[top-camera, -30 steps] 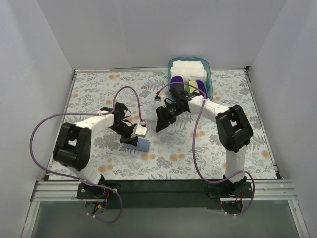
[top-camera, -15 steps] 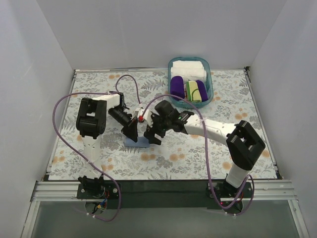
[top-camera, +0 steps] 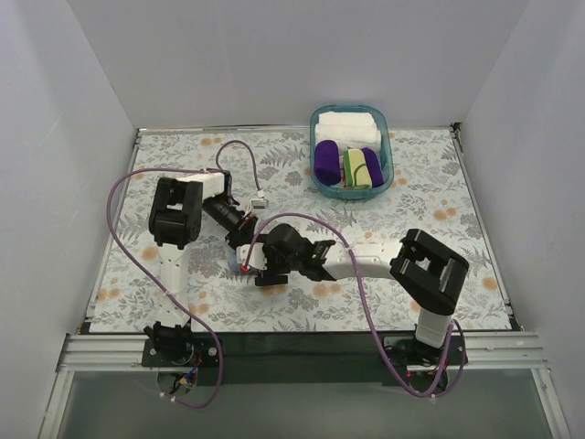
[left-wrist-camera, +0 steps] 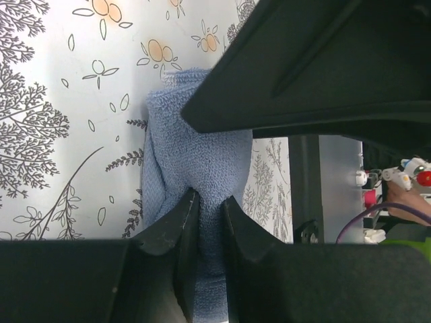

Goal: Roll the towels
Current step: Roll the towel, then place the rolled towel into the container

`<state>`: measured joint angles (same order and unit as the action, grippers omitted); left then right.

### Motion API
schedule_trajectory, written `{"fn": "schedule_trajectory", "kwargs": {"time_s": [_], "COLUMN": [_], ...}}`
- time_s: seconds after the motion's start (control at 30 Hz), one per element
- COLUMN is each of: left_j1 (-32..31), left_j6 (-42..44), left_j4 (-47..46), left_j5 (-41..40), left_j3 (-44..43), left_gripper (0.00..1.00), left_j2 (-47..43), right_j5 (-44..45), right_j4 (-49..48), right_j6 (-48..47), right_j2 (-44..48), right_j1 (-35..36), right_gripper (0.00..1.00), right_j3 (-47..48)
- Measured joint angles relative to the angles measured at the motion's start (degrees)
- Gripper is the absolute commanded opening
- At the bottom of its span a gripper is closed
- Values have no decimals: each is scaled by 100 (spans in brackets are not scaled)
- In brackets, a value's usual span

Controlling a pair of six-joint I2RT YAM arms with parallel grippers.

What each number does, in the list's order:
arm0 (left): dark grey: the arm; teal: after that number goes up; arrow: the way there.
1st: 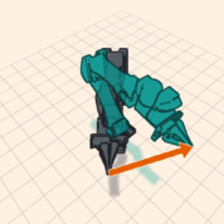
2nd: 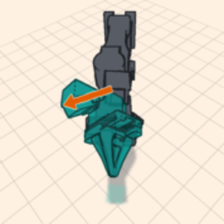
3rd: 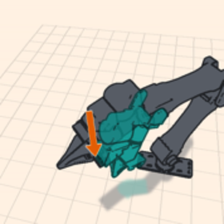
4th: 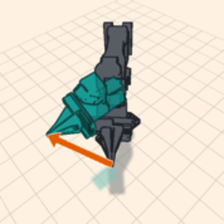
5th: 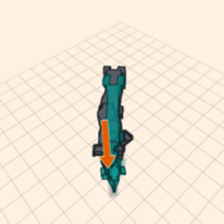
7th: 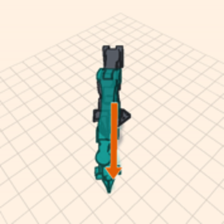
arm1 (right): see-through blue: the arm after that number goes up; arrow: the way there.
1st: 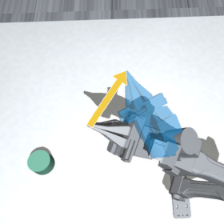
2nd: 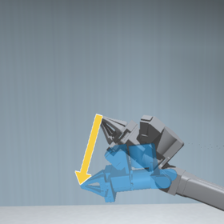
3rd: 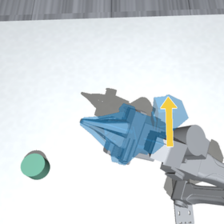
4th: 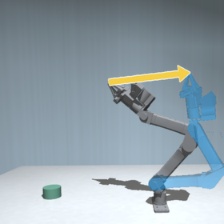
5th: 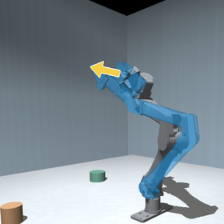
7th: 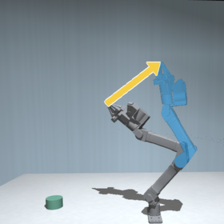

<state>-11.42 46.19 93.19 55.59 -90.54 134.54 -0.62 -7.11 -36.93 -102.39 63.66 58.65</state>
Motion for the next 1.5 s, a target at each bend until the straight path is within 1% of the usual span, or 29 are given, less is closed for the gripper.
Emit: {"fn": "schedule_trajectory", "kwargs": {"time_s": [0.2, 0.3, 0.4, 0.43, 0.5, 0.53, 0.57, 0.6, 0.7, 0.9, 1.03, 1.07, 1.13, 1.2, 1.3, 1.37, 1.5], "left_j1": [15, 22, 24, 28, 28, 28, 33, 33, 55, 153, 391, 503, 769, 1008, 1279, 1270, 1147], "left_j6": [-92, -195, -278, -286, -302, -306, -302, -289, -254, -264, -275, -273, -260, -304, -474, -643, -929], "left_j4": [79, 81, 83, 83, 83, 83, 81, 79, 66, -129, -411, -533, -887, -1274, -1908, -2238, -2951], "left_j5": [120, 151, 179, 186, 188, 197, 205, 210, 216, 201, 188, 149, -52, -186, -350, -422, -470], "left_j3": [-85, -153, -223, -240, -254, -254, -254, -254, -251, -232, -229, -232, -219, -87, 444, 874, 1714], "left_gripper": [14, 14, 16, 17, 19, 20, 25, 29, 33, 36, 43, 48, 50, 51, 53, 54, 60], "left_j2": [181, 251, 306, 317, 337, 348, 348, 343, 323, 166, -87, -195, -444, -734, -1432, -1993, -3154], "right_j5": [66, 70, -7, -46, -74, -98, -146, -225, -496, -898, -1147, -1222, -1412, -1648, -1971, -2192, -2629], "right_j4": [-350, -636, -793, -804, -820, -831, -831, -807, -584, -179, 127, 267, 586, 911, 1349, 1497, 1652], "right_j6": [-308, -450, -549, -562, -562, -527, -501, -463, -334, -74, 282, 400, 658, 938, 1349, 1633, 2109], "right_j2": [-234, -376, -466, -492, -540, -546, -546, -546, -549, -566, -566, -566, -566, -568, -634, -717, -885], "right_j1": [-26, -26, -26, -26, -24, -46, -76, -116, -245, -428, -584, -640, -772, -944, -1200, -1355, -1631], "right_gripper": [72, 66, 47, 36, 28, 19, 15, 9, 2, 1, 1, 1, 1, 1, 1, 1, 1], "right_j3": [-46, -70, -81, -85, -92, -92, -90, -72, 66, 282, 437, 498, 614, 730, 927, 1032, 1185]}}
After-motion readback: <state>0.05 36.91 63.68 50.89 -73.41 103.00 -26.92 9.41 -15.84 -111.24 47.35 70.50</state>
